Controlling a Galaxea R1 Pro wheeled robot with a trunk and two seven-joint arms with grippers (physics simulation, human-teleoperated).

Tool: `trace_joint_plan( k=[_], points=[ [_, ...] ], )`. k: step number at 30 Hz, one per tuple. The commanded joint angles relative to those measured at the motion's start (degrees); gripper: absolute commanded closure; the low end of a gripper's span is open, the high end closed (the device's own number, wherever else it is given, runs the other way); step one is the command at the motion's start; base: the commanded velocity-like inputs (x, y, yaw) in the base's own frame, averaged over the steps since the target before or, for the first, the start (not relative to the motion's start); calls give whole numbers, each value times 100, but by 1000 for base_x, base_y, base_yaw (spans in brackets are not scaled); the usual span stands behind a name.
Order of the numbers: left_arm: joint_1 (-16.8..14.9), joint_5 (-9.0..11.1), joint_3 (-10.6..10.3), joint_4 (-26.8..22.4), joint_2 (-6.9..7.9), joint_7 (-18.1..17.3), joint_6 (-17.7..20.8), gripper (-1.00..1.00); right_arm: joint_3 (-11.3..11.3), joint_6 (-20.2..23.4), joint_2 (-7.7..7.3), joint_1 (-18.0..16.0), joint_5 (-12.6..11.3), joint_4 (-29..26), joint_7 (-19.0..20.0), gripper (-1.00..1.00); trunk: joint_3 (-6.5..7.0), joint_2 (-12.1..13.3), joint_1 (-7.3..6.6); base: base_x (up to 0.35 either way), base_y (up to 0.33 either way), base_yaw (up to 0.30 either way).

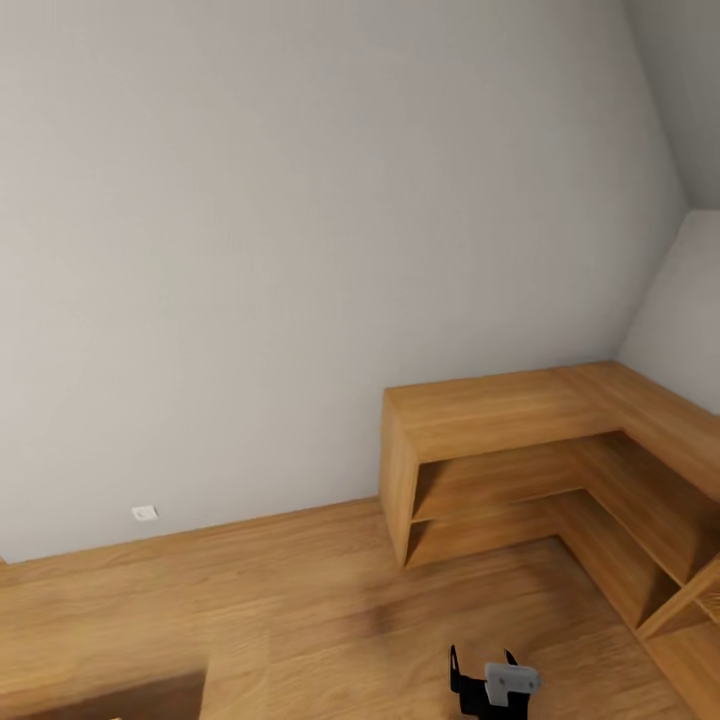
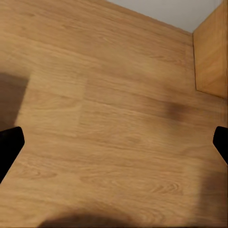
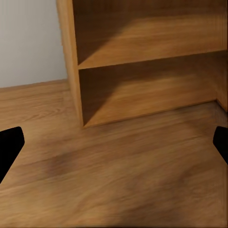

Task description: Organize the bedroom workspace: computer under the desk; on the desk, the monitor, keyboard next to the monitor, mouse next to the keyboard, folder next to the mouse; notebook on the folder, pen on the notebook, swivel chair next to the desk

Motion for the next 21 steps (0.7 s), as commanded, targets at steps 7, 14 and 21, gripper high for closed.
trace_joint_plan(
  k=[7,14,21],
  points=[
    [-3,60,-34,2,3,-29,-19,-100,52,-2,3,-4,2,9,-12,-100,-6,-4,0,0,0,-292],
    [-3,64,-34,2,3,-29,-16,-100,53,-2,3,-4,8,10,-4,-100,-6,-4,0,0,0,-293],
    [-3,68,-34,2,3,-29,-16,-100,55,-2,1,-4,10,12,-2,-100,-6,-4,0,0,0,-293]
  ],
)
